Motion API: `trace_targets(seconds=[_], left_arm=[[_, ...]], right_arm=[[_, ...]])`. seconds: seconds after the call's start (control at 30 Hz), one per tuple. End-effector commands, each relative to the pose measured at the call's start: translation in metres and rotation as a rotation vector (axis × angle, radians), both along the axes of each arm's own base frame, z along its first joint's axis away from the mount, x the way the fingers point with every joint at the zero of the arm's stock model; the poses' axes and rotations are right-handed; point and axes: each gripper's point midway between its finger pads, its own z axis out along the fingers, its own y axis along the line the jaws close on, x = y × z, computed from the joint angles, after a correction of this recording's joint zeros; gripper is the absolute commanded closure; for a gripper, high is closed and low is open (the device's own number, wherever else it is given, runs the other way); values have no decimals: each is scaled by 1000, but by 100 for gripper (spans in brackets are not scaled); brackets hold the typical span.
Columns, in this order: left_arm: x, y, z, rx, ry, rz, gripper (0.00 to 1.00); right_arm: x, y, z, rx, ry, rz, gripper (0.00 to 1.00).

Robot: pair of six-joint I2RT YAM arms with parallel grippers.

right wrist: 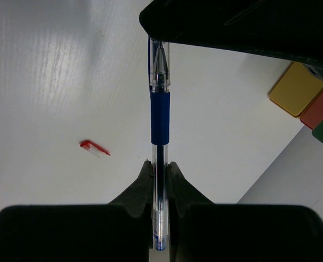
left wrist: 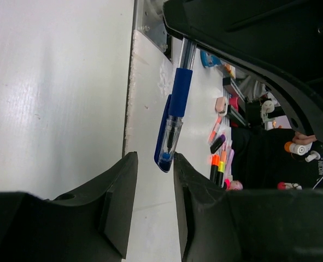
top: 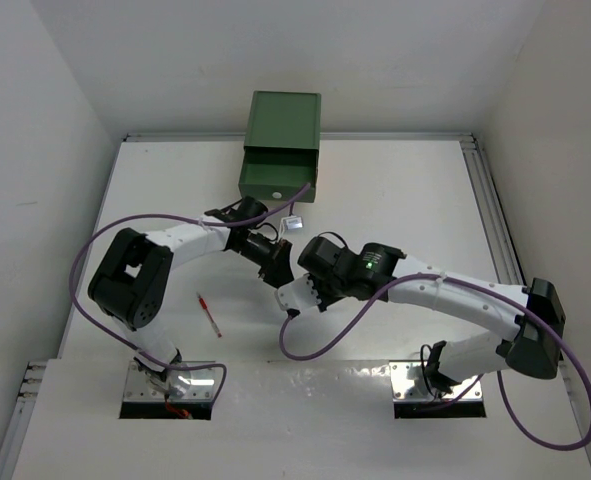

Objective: Sort the stationery into containers
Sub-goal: Close the pen cap on the pen.

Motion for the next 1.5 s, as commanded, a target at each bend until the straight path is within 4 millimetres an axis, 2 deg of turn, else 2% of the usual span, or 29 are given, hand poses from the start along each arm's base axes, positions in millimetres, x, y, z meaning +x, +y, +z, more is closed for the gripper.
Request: trace_targets(seconds=[0.0,0.2,0.27,0.33,0.37,0.4,0.43,0.57,0.93,1.1,1.47], left_arm=[[-5,-4,11,-50,-31,-26,61],[-7,-6,14,-66,-18,-39,53],[-8,-6,14,-70,-20,-42,55],[-8,-6,15,-71,-19,-42,62],[-8,-7,16,-75,-20,-45,71],[-8,-7,15,-75,-24,-43,75],[-8,-6,16,-77,-24,-44,85],[-9,-7,19,-94,-27,-53,100],[-10,-13,28,-126,-36,-76,100],[-6,-15,29,-137,-44,-80,100],[-4,-17,30,-145,-44,-84,100]], right_arm=[[8,13,13,53,-57,3,100],[8,12,11,44,-62,10,100],[7,13,12,49,-65,15,100],[7,13,12,49,-65,15,100],[6,13,12,49,-65,16,100],[7,13,13,53,-64,14,100],[6,13,11,48,-60,17,100],[3,15,10,50,-54,26,100],[-7,31,10,76,-19,47,100],[-17,32,6,71,23,59,100],[-23,54,13,117,37,89,100]])
